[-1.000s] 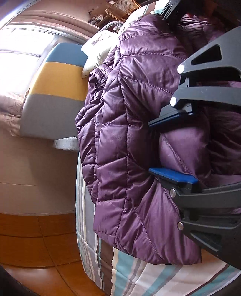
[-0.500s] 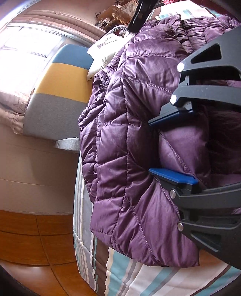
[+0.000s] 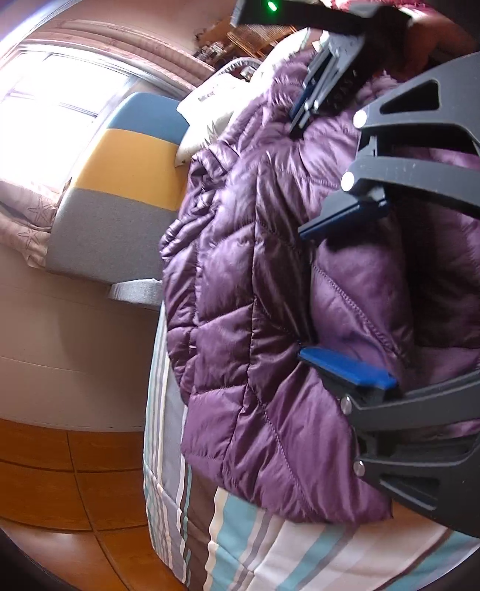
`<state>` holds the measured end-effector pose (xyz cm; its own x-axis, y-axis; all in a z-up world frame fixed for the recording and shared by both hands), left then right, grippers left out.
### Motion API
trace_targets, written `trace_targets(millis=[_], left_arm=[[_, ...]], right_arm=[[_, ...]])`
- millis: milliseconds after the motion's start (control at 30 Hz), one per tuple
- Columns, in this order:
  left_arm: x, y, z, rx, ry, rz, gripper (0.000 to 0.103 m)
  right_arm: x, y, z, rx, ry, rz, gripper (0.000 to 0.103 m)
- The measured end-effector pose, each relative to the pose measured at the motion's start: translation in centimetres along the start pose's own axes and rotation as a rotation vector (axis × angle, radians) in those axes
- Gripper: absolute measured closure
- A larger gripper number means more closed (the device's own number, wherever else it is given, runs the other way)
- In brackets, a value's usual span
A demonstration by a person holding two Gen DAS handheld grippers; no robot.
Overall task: Fold large clothes
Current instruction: 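Open the left gripper to release the sleeve onto the jacket front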
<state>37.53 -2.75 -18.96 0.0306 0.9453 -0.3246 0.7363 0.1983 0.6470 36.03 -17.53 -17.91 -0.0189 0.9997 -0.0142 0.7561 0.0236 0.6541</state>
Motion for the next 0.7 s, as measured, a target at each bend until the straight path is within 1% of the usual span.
trace_targets(millis=[67, 133, 200, 233, 267, 433, 533, 633, 700], left_arm=[[-0.4, 0.7, -0.3, 0.007, -0.009, -0.004, 0.041], [-0.4, 1.7, 0.4, 0.017, 0.028, 0.025, 0.041], [0.2, 2.5, 2.1, 0.060, 0.080, 0.050, 0.041], [0.7, 2.8, 3.2, 0.088, 0.093, 0.053, 0.040], [1.1, 2.9, 3.8, 0.099, 0.099, 0.057, 0.040], [1.5, 3.2, 5.6, 0.084, 0.105, 0.152, 0.039], [1.7, 3.2, 6.3, 0.073, 0.090, 0.144, 0.039], [1.5, 3.0, 6.4, 0.056, 0.116, 0.171, 0.039], [1.5, 3.1, 6.1, 0.053, 0.108, 0.164, 0.039]], right_arm=[[-0.2, 0.0, -0.2, -0.004, 0.005, 0.005, 0.070], [0.0, -0.1, -0.4, -0.006, 0.001, 0.002, 0.070], [0.2, 0.0, -0.3, -0.007, -0.002, -0.001, 0.070], [0.2, 0.0, -0.3, -0.007, -0.002, -0.001, 0.070], [0.2, 0.0, -0.2, -0.007, -0.002, -0.001, 0.070], [0.3, -0.1, -0.2, -0.002, -0.015, -0.013, 0.070], [0.5, -0.1, -0.2, -0.003, -0.020, -0.018, 0.070], [0.6, -0.1, -0.2, -0.003, -0.019, -0.018, 0.070], [0.6, -0.1, -0.2, -0.005, -0.015, -0.014, 0.070]])
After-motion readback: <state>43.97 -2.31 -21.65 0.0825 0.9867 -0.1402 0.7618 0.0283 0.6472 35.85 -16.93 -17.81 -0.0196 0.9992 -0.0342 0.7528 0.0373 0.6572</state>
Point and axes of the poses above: each gripper's, at about its wrist camera, not at the fingertips, and z roughly the way its jaws point, x to its left, y to its top, the point moved 9 cm from there along z, roughly the way its jaws point, and after that the axes turned 10 degrees about -z, right-handed, at the moved point
